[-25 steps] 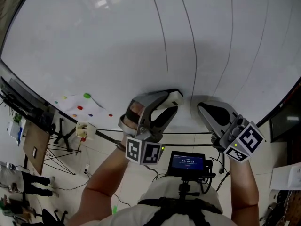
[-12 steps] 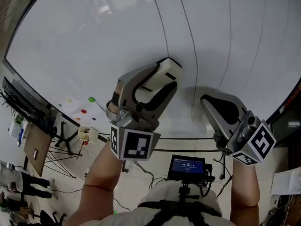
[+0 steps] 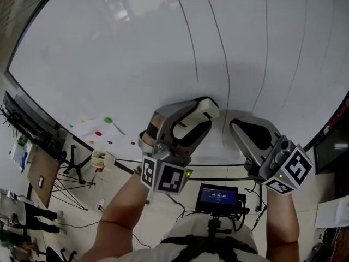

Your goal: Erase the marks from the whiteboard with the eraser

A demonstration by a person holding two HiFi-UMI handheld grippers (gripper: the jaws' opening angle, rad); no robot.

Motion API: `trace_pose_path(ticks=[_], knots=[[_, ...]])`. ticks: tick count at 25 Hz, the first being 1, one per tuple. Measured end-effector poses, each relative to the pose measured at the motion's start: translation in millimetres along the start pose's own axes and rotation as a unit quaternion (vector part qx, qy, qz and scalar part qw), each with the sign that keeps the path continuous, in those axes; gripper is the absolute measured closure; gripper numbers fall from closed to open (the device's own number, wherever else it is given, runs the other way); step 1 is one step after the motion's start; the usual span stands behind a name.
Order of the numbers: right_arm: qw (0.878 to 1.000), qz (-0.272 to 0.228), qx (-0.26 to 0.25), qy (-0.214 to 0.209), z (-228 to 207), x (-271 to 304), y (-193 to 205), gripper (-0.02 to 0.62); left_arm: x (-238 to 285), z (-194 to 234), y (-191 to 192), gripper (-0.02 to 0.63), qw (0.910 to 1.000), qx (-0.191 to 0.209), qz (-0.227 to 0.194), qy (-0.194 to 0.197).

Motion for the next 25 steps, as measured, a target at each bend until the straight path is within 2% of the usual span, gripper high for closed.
trace_pose_path(ticks=[3,6,12,25], knots=[[1.0,0.001,0.006,-0.002,0.6,0.8,0.4,0.584,1.2,-12.4,-1.7,0.322,0.9995,0.029,0.003,0.014],[1.0,-0.004,0.006,-0.007,3.6,3.8,-3.6,0.584,1.0,-0.5,-4.0,0.321,0.9987,0.047,-0.001,0.018],[1.0,-0.01,0.0,-0.014,9.9,5.9,-13.2,0.584,-1.1,55.3,-13.5,0.321,0.9988,0.042,-0.024,-0.012],[1.0,-0.019,0.002,-0.003,7.1,-2.3,-15.6,0.584,-1.0,142.3,-30.3,0.321,0.9883,0.114,-0.033,-0.095]])
Point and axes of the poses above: the fingertips, and each gripper's own axes: x forward along the fingers, z to its left, y out of its underside, the point moved 7 cm from there along -x, backward along the fingers, and after that the axes turned 13 degrees about x, right-handed, at the moved point
